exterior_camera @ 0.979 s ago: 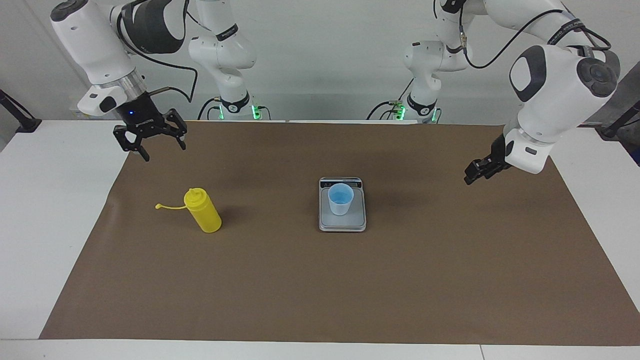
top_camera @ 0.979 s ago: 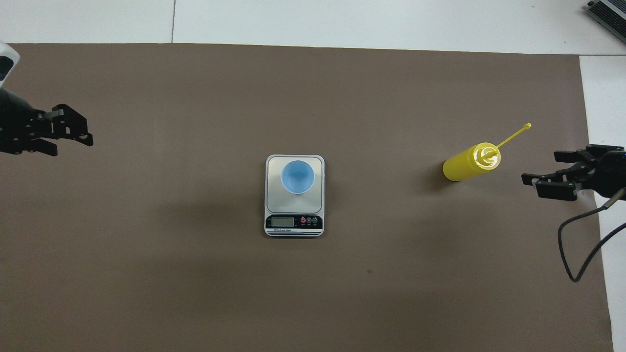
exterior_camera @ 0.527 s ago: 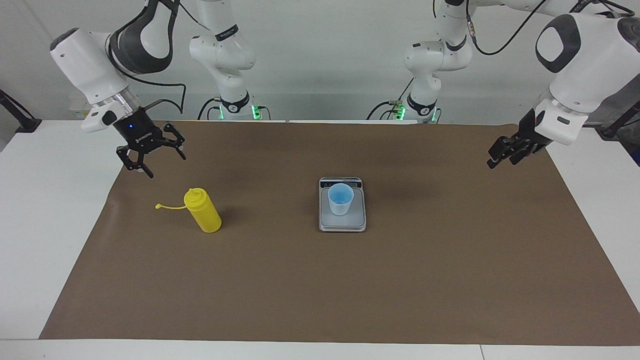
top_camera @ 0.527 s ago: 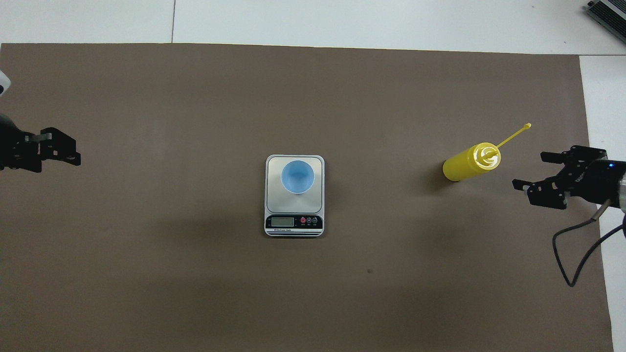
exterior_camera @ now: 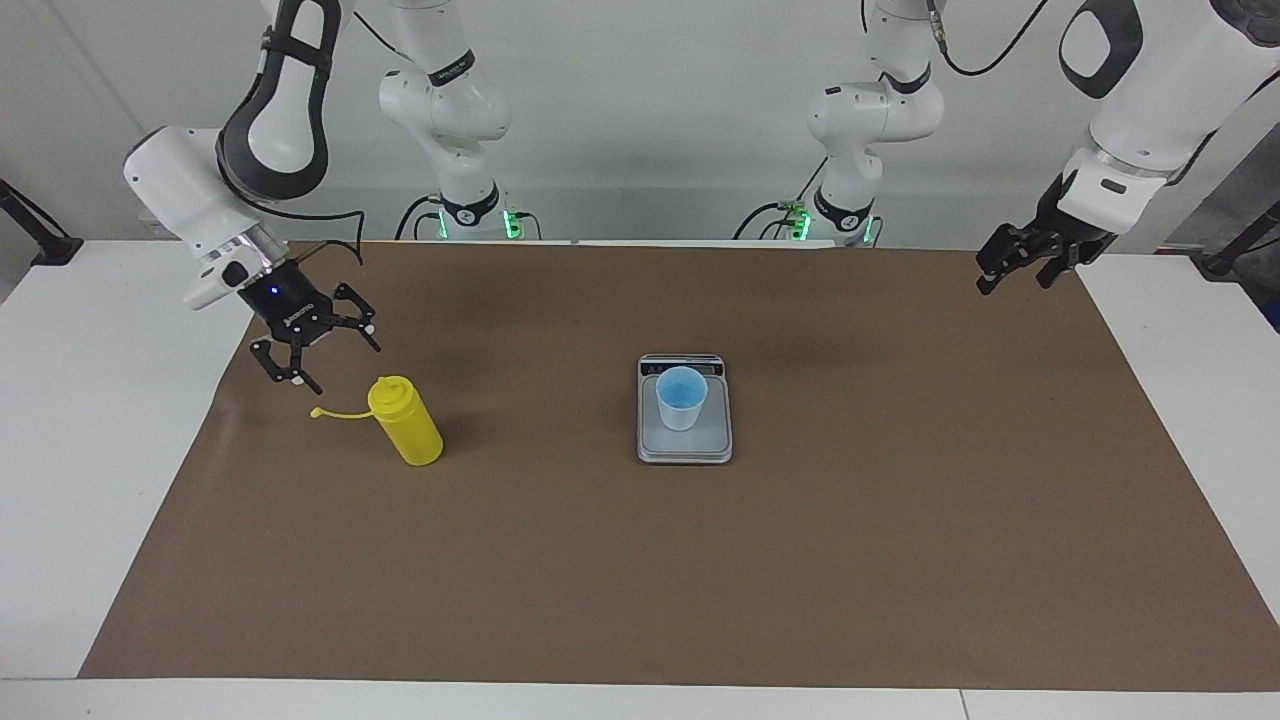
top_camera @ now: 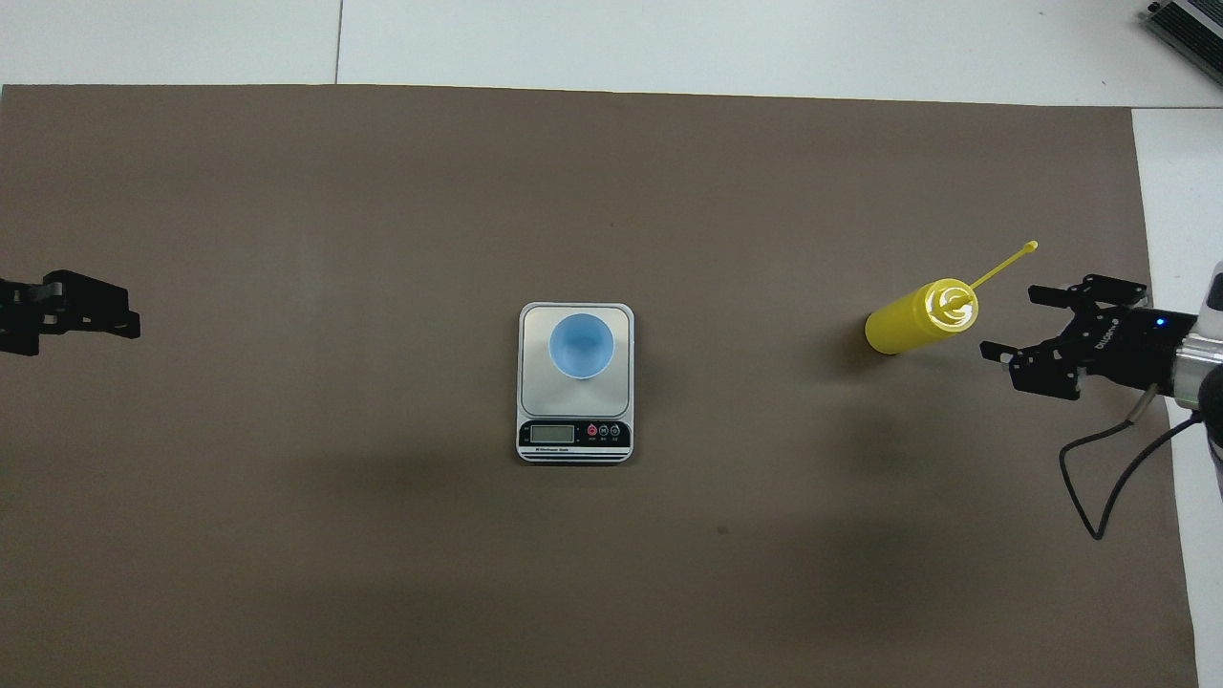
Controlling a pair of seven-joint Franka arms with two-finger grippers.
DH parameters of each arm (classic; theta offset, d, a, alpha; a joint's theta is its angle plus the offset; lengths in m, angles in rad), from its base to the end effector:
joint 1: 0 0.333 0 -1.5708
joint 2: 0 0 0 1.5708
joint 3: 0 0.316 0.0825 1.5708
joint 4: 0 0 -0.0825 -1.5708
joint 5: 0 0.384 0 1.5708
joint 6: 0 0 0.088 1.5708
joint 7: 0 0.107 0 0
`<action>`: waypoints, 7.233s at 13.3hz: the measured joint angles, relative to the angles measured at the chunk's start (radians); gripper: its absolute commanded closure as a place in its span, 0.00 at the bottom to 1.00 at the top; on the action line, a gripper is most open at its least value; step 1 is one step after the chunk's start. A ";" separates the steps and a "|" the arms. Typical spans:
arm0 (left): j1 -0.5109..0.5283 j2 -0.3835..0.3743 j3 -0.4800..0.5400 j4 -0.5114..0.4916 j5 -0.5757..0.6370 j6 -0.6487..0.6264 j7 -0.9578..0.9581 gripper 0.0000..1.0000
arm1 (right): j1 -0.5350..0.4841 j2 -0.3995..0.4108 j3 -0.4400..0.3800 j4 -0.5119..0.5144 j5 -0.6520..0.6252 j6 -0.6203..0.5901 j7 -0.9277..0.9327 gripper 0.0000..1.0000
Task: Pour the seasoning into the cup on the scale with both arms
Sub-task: 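Reach the right gripper to the yellow bottle and grasp it, then lift the yellow bottle with the right gripper toward the cup, then tilt the bottle nozzle over the cup with the right gripper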
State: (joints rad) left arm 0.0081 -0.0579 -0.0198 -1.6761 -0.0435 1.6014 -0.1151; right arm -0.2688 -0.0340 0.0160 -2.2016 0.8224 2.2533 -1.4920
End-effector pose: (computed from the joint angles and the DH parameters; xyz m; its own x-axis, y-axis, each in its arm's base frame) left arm 0.5377 -0.0111 0.6091 0.9943 0.1045 -0.0216 0.1053 -0.9936 0.0401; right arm 0.5254 -0.1149 0.4122 0.6255 0.5018 0.5975 0.6923 -0.7101 -0.1283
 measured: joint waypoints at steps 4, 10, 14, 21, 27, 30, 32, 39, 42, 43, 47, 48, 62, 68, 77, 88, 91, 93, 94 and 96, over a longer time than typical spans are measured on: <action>0.000 -0.019 0.000 0.008 0.003 0.006 0.000 0.00 | -0.008 0.070 0.000 -0.002 0.147 0.008 -0.194 0.00; 0.000 -0.026 -0.001 0.007 0.005 0.004 0.000 0.00 | -0.012 0.129 0.000 -0.002 0.265 0.007 -0.307 0.00; 0.000 -0.026 -0.001 0.006 0.005 0.003 0.000 0.00 | -0.011 0.175 0.002 -0.005 0.384 -0.003 -0.428 0.00; 0.000 -0.027 0.000 0.004 0.009 0.003 0.000 0.00 | 0.009 0.233 0.005 -0.004 0.463 -0.035 -0.521 0.00; 0.000 -0.028 0.000 0.004 0.010 0.003 0.000 0.00 | 0.049 0.234 0.004 -0.004 0.507 -0.035 -0.521 0.16; 0.000 -0.029 0.000 0.004 0.010 0.003 0.000 0.00 | 0.049 0.234 0.003 -0.004 0.507 -0.034 -0.521 0.46; 0.000 -0.029 0.000 0.004 0.010 0.003 0.000 0.00 | 0.049 0.234 0.003 -0.003 0.507 -0.035 -0.521 0.69; 0.000 -0.030 0.000 0.004 0.010 0.003 0.000 0.00 | 0.073 0.232 0.004 0.026 0.507 -0.032 -0.496 0.95; 0.000 -0.030 0.000 0.004 0.010 0.003 0.000 0.00 | 0.127 0.217 0.004 0.062 0.443 -0.005 -0.377 0.95; 0.000 -0.030 0.000 0.003 0.010 0.003 0.000 0.00 | 0.139 0.211 0.005 0.081 0.391 -0.001 -0.317 0.95; 0.000 -0.030 0.000 0.003 0.010 0.003 0.000 0.00 | 0.192 0.177 0.006 0.122 0.251 0.016 -0.152 0.95; 0.000 -0.030 0.000 0.003 0.010 0.003 0.000 0.00 | 0.210 0.170 0.006 0.123 0.221 0.034 -0.125 0.95; 0.000 -0.031 0.000 0.003 0.010 0.003 0.000 0.00 | 0.543 0.132 0.010 0.134 -0.601 0.206 0.492 0.95; 0.000 -0.031 0.000 0.003 0.010 0.003 0.000 0.00 | 0.632 0.152 0.013 0.171 -0.978 0.206 0.792 0.96; 0.000 -0.031 0.000 0.003 0.010 0.003 0.000 0.00 | 0.734 0.236 0.015 0.224 -1.376 0.202 0.962 0.95; 0.000 -0.031 0.000 0.003 0.010 0.003 0.000 0.00 | 0.843 0.266 0.016 0.224 -1.896 0.106 1.290 0.93; 0.000 -0.031 0.000 0.002 0.010 0.003 0.000 0.00 | 0.845 0.265 0.015 0.224 -1.953 0.093 1.292 0.96; 0.000 -0.031 0.000 0.002 0.010 0.003 0.000 0.00 | 0.857 0.261 0.015 0.225 -2.005 0.064 1.308 0.99; 0.000 -0.031 0.000 0.002 0.010 0.003 0.000 0.00 | 0.862 0.259 0.015 0.224 -2.037 0.054 1.326 1.00; 0.000 -0.031 0.000 0.002 0.010 0.003 0.000 0.00 | 0.888 0.260 0.016 0.215 -2.109 0.012 1.381 1.00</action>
State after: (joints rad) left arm 0.0081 -0.0889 -0.0202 -1.6736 -0.0331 1.6040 -0.1148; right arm 0.6189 0.2261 0.0316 -1.9870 -1.2865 2.2653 -0.1107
